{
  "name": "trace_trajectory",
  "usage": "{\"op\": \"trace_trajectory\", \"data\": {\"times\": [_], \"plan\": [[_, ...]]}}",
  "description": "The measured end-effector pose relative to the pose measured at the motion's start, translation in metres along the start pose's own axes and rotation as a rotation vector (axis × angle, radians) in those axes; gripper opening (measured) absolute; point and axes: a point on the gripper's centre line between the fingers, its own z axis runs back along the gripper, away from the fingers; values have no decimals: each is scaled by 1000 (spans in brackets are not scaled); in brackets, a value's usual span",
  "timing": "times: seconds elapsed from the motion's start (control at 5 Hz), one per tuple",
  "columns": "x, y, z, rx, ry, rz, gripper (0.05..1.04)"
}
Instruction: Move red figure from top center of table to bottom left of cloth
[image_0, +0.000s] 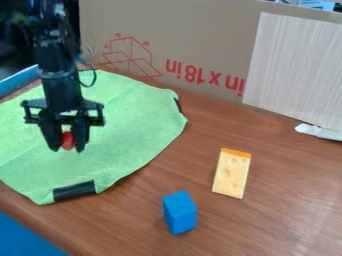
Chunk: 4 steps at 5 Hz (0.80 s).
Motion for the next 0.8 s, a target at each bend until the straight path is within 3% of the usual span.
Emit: {"op": "trace_trajectory", "data": {"times": [0.2, 0.4, 0.6, 0.8], "plan": [[-4, 1, -8, 33, -10, -18, 548], [-4, 4, -11, 55, -13, -12, 842], [-6, 0, -7, 26, 20, -6, 1004], [9, 9, 13, -20, 8, 63, 1001]]}}
